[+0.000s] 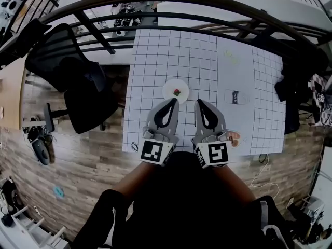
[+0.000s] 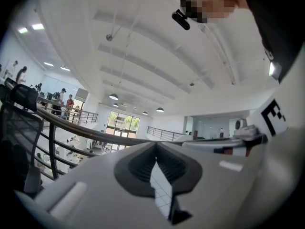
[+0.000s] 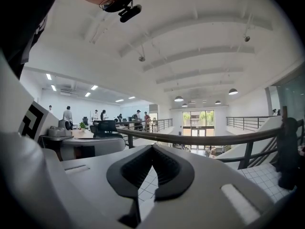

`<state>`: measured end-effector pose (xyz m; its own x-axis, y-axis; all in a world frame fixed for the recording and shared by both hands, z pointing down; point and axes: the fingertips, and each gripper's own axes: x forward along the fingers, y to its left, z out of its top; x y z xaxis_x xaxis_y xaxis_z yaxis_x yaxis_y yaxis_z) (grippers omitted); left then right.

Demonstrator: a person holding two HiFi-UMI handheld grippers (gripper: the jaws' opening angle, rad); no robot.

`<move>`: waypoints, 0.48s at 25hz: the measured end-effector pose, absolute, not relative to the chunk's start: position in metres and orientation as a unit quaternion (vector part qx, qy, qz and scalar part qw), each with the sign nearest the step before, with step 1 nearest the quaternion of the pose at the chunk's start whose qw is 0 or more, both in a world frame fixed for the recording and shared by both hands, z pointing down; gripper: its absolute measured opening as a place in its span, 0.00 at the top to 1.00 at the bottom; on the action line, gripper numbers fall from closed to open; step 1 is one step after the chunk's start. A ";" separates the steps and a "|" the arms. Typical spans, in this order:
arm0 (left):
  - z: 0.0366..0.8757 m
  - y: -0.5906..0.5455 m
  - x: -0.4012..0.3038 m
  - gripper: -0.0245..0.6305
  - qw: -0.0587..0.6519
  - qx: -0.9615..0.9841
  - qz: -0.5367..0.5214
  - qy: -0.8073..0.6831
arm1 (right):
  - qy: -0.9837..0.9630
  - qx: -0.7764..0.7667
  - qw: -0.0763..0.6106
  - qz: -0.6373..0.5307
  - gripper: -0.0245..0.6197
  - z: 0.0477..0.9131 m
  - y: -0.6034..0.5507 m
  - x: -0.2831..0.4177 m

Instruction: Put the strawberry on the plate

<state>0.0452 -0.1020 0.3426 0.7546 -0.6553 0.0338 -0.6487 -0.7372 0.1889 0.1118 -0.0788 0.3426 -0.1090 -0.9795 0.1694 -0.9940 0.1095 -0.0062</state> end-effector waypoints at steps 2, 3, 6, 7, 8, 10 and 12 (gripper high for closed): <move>0.341 -0.102 0.046 0.95 0.096 0.932 -0.019 -0.350 | -0.743 0.663 0.071 0.057 0.96 0.344 -0.079 0.108; 0.341 -0.102 0.046 0.95 0.098 0.932 -0.020 -0.350 | -0.743 0.662 0.079 0.058 0.96 0.347 -0.079 0.106; 0.343 -0.100 0.047 0.95 0.104 0.930 -0.019 -0.352 | -0.741 0.660 0.095 0.073 0.96 0.361 -0.076 0.103; 0.344 -0.098 0.047 0.95 0.105 0.930 -0.018 -0.352 | -0.742 0.659 0.096 0.075 0.96 0.362 -0.075 0.102; 0.346 -0.097 0.047 0.95 0.105 0.930 -0.017 -0.351 | -0.744 0.657 0.093 0.073 0.96 0.362 -0.075 0.100; 0.347 -0.095 0.046 0.95 0.103 0.930 -0.015 -0.352 | -0.748 0.654 0.092 0.064 0.96 0.358 -0.076 0.096; 0.347 -0.094 0.046 0.95 0.102 0.930 -0.015 -0.352 | -0.749 0.652 0.101 0.059 0.96 0.357 -0.077 0.094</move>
<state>0.0457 -0.0944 0.3468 0.7519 -0.6578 0.0438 -0.6517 -0.7317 0.1995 0.0937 -0.0766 0.3567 -0.1294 -0.9651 0.2275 -0.9888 0.1429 0.0437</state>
